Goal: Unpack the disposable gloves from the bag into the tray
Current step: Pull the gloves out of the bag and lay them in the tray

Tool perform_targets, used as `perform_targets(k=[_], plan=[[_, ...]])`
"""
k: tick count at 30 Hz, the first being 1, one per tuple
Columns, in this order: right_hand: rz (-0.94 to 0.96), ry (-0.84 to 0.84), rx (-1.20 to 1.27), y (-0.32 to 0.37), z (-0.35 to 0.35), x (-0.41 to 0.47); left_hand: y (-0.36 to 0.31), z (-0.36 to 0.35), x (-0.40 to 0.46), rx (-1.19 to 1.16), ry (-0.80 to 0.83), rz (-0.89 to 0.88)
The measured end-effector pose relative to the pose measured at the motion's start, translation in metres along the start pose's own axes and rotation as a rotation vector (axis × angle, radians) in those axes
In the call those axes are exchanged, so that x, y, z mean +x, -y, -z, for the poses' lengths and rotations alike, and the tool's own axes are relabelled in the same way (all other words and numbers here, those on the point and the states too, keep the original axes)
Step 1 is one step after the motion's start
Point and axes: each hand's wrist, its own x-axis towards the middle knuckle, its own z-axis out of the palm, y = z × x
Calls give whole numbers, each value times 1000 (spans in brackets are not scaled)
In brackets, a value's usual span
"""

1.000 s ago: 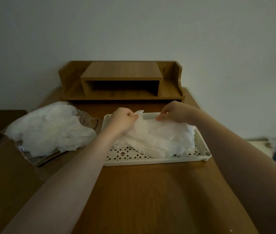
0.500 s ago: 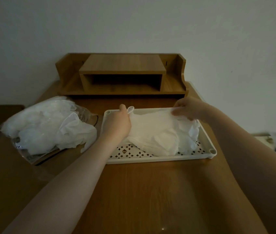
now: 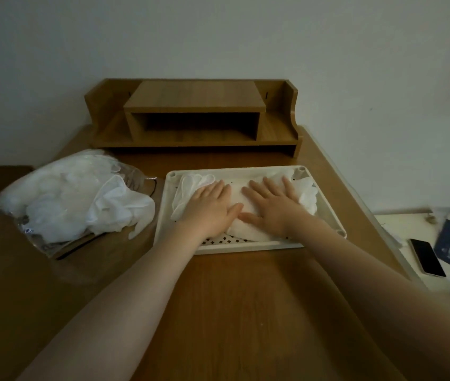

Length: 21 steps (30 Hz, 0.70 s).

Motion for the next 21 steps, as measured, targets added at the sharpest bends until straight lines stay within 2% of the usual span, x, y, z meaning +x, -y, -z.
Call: perform_targets(k=[4,7,9,12,15,18,21], plan=[[-89,25,11,-15,-5,-3,2,-2,0,34,31,94],[-160,74,219,-30,-6,-11,4,-4,-4,22,12,155],[-179,120,301,-37,-4,-15,5,1,-7,-28,66,205],[-216,100,145,-33,6,-15,9,18,-14,-145,115,226],[-186,-19,128,-8,35,-17,17,34,-36,-296,-88,129],[57,-143,309,37,62,-19,34,45,-59,-535,-369,28],[215,-322,315,86,70,-7,60,53,-75,-762,-573,101]])
